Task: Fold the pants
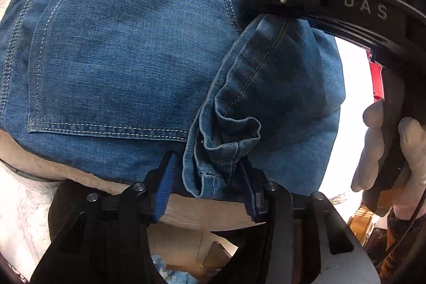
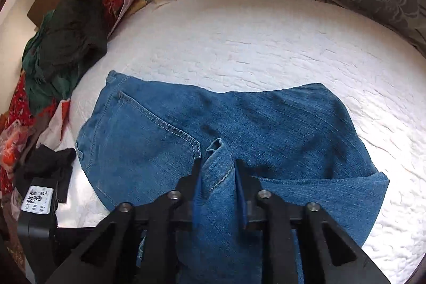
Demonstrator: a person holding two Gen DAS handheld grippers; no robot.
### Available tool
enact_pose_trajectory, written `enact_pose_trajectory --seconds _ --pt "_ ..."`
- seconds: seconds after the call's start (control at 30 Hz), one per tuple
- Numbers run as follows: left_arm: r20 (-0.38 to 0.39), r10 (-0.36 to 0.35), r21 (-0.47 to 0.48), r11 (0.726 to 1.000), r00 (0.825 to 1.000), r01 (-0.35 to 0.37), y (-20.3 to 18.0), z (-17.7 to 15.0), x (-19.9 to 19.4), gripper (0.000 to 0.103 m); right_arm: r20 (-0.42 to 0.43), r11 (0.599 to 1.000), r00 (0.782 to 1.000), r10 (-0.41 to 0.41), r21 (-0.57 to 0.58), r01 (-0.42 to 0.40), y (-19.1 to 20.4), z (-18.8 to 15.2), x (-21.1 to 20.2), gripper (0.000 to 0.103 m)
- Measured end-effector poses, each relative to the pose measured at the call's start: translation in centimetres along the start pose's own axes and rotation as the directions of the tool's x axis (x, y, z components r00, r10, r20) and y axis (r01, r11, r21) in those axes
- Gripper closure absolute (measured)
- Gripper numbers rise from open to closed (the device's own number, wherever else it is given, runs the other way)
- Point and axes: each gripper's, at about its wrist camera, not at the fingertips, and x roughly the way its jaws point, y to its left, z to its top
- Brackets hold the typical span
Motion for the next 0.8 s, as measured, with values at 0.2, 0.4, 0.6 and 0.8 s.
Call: enact_pose_trajectory --seconds 0.2,0.4,0.6,0.8 --pt "-0.034 -0.048 -0.096 0.994 0.998 0.044 1.9 -1.4 0.2 0.085 -0.079 0.995 0.995 0.053 -0.080 -0.059 3.2 0.7 2.2 0.072" --pt "-0.048 -0.106 -0.117 0.988 0.993 0.099 2.4 -1.1 0.0 0.085 0.034 0.982 0.981 0.189 0.015 -0.189 -0.8 1.5 -3.9 0.051" --pt "-0.055 -0.090 -0.115 0.990 0.994 0.083 1.2 -1.3 0.8 0.085 0.104 0.995 0.993 -0.048 0.093 0.038 -9.0 -0.7 -9.6 0.039" --pt "-0.062 -0.079 -0.130 0.989 0.995 0.070 2.9 -1.5 -0.6 0.085 0.033 0.991 0.995 -0.097 0.096 0.094 -9.9 -3.0 -5.6 0.074"
